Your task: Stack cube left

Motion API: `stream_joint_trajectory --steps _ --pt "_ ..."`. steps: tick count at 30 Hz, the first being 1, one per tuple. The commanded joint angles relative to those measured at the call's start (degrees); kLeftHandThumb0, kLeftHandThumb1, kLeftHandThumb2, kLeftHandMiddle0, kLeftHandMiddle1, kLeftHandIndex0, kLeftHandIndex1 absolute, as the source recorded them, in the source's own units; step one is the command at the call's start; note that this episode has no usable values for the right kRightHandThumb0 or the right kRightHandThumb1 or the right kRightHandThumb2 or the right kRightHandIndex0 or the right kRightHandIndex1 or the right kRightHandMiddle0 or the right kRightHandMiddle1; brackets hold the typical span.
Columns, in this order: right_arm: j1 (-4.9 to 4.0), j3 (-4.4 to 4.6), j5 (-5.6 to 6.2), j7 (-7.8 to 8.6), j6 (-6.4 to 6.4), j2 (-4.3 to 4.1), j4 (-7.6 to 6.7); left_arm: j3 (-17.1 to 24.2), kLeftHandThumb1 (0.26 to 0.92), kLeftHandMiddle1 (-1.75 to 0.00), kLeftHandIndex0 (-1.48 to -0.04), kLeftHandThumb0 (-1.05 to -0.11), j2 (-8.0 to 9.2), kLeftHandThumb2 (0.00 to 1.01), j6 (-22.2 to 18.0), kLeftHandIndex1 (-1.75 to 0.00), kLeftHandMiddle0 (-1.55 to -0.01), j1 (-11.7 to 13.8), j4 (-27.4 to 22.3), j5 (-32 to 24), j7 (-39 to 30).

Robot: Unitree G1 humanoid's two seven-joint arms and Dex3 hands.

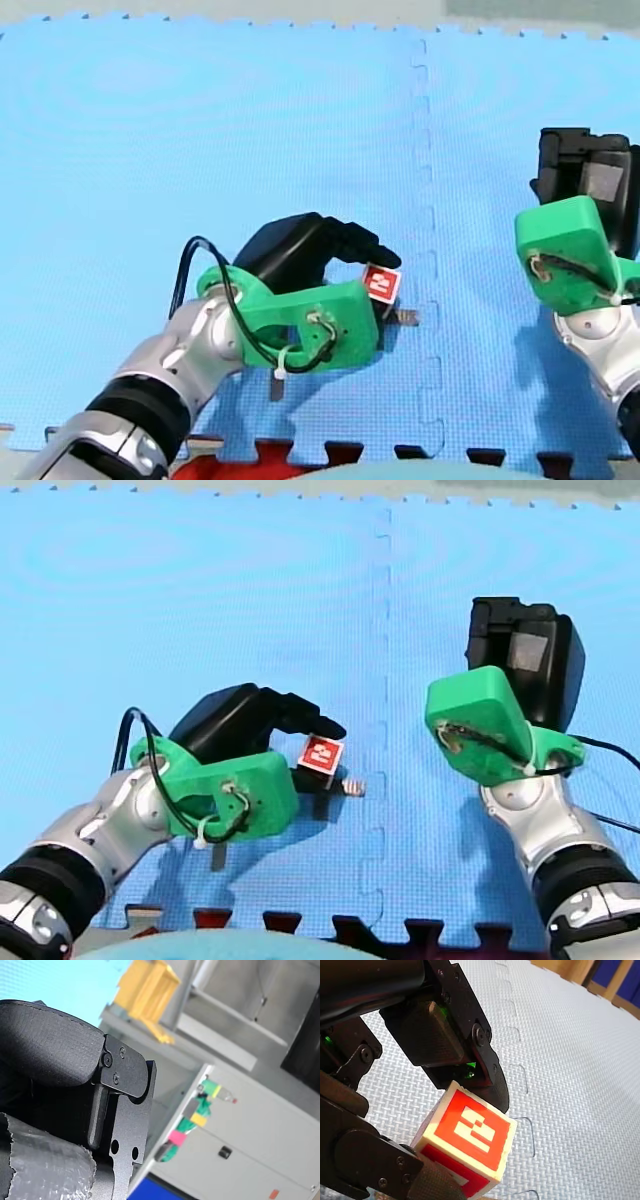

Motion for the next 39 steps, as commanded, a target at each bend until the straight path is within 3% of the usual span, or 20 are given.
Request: stream_joint_trajectory --steps 1,18,39 --pt "-0.28 -0.09 0.19 -0.18 0.23 0.01 0.04 -0.27 0.763 -1.75 -1.32 -0.464 -0.20 0.00 -0.66 0.00 -0.92 -0.61 0.92 0.40 0.84" --pt "-0.31 -0.61 1.01 0.33 0.57 0.27 -0.17 -0.96 0.766 -1.75 -1.32 -0.460 -0.74 0.00 -2.32 0.00 -0.93 -1.90 2.77 1.31 1.92" --pt "-0.13 -0.71 0.80 0.66 0.02 -0.93 -0.35 -1.67 0.764 -1.75 -1.31 -0.471 -1.87 0.00 -0.39 0.00 -0.94 -1.69 3.37 2.01 2.09"
